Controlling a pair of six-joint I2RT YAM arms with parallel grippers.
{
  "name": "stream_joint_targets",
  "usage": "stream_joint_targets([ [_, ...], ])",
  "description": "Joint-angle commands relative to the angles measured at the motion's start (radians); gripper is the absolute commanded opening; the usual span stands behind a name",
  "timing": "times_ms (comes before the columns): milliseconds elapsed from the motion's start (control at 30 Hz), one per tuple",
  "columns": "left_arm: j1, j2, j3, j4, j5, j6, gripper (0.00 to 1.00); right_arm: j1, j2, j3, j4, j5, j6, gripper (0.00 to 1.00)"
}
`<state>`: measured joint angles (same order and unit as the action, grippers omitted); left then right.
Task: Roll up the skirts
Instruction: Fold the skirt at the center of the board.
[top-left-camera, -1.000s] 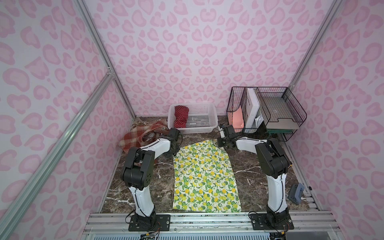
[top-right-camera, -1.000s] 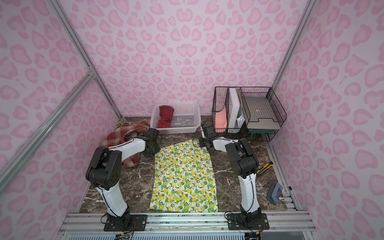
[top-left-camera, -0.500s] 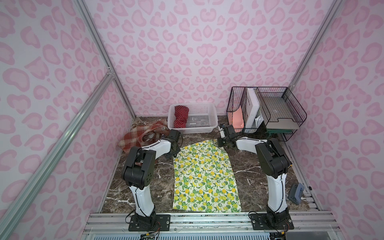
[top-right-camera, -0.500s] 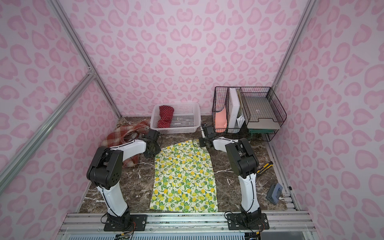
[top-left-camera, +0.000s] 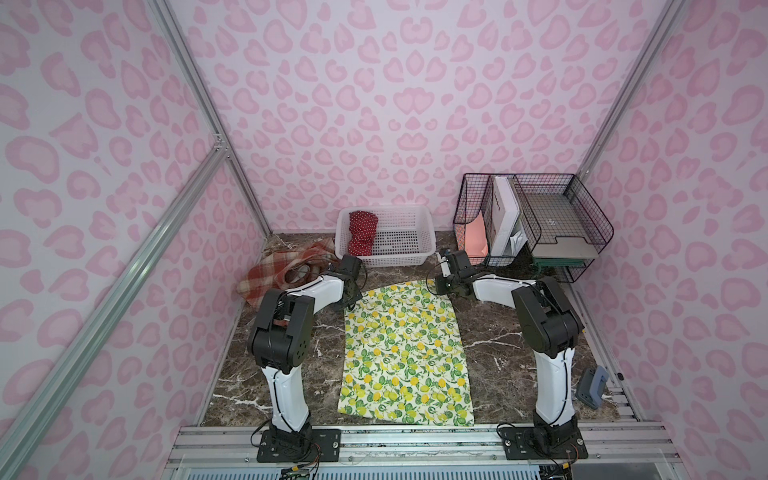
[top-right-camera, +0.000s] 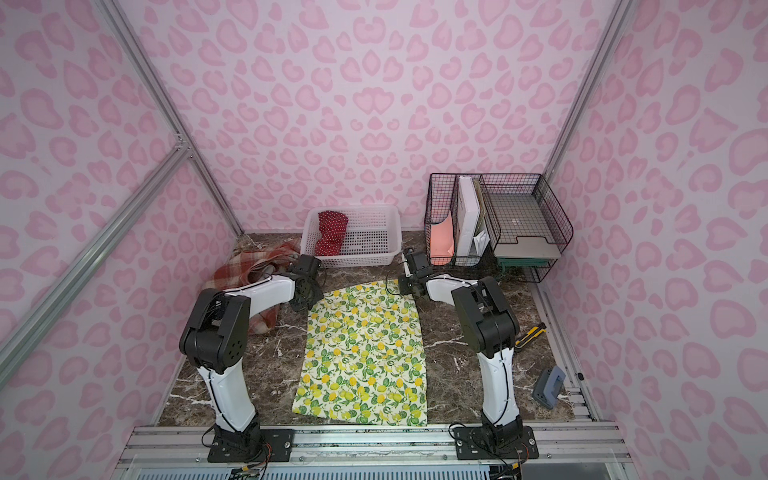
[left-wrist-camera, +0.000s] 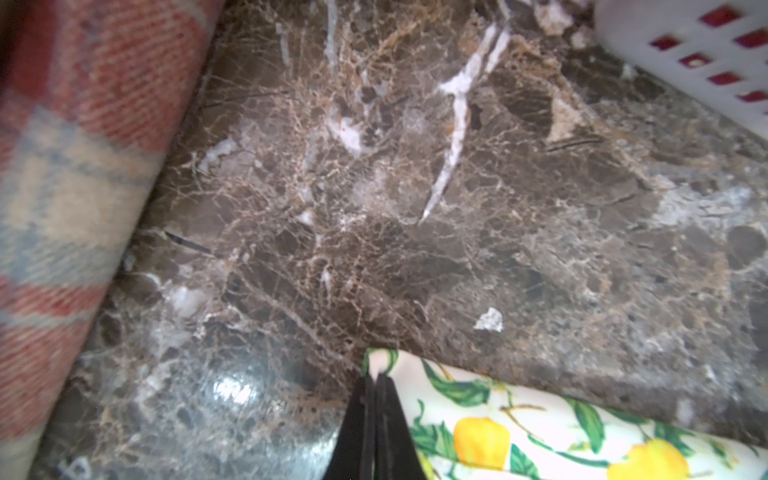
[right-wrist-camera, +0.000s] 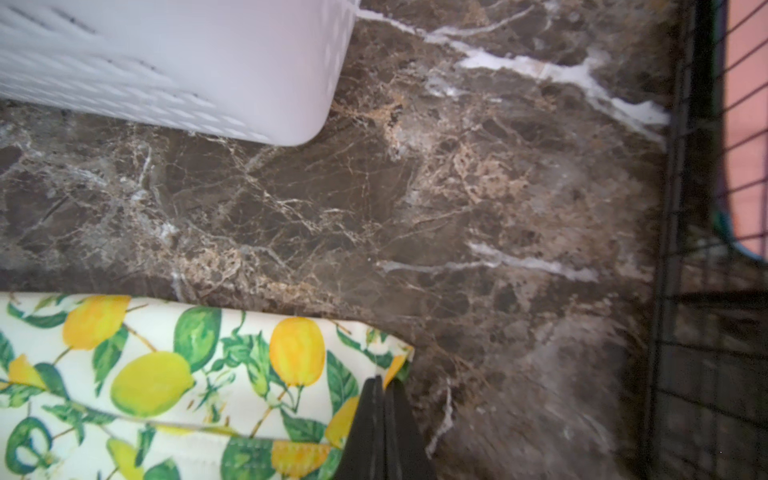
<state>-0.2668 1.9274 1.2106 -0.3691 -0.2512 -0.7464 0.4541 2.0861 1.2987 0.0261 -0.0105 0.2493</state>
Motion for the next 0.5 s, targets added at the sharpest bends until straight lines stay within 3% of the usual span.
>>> stream_joint_targets([
  [0, 0.001, -0.016, -0.009, 0.001, 0.028, 0.019, 0.00, 0.001, -0.047, -0.024, 0.019, 0.016, 0.019, 0.00],
  [467, -0.056, -0.213, -0.062, -0.070, 0.007, 0.022, 0.00, 0.056, -0.367, -0.220, 0.039, 0.038, 0.058, 0.00],
])
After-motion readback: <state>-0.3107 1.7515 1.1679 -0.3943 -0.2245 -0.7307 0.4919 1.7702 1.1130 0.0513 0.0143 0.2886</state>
